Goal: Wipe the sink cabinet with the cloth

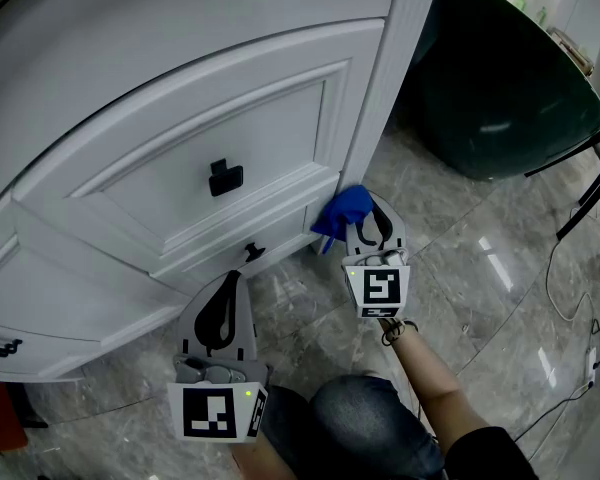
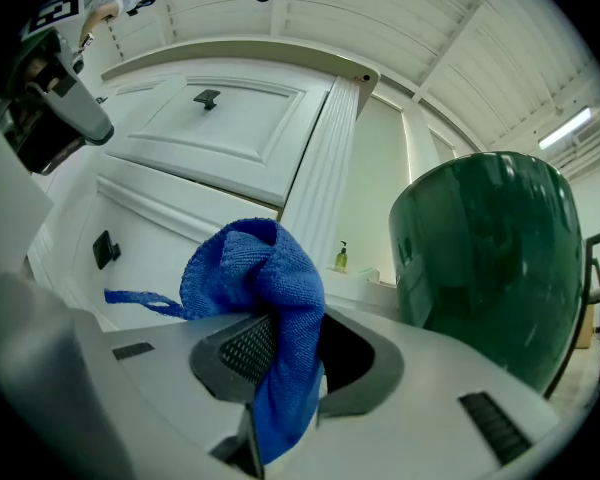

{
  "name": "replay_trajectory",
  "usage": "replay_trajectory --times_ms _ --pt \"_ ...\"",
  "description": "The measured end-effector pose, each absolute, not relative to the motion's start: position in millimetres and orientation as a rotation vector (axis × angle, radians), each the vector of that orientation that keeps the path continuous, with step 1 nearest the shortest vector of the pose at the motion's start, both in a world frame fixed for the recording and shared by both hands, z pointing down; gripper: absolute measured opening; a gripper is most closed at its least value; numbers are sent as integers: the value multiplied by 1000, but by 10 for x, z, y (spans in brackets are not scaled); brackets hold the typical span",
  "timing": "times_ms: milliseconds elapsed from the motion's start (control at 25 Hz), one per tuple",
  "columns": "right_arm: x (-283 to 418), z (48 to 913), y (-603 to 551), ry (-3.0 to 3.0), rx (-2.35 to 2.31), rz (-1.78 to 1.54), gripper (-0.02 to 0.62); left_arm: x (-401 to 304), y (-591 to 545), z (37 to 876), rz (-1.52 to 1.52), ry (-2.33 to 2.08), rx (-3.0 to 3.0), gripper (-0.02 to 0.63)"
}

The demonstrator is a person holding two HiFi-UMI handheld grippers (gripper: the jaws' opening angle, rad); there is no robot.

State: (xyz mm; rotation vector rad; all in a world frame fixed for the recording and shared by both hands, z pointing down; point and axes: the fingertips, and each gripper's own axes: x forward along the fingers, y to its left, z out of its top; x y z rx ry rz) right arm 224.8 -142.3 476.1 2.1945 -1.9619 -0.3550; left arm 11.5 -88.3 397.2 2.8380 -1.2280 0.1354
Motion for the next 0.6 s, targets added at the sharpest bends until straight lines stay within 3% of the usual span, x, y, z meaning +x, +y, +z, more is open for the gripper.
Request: replay_trajectory --times_ms 600 --pt "2254 4968 -1436 -1945 2169 -308 114 120 -888 3981 136 -1229 2837 0"
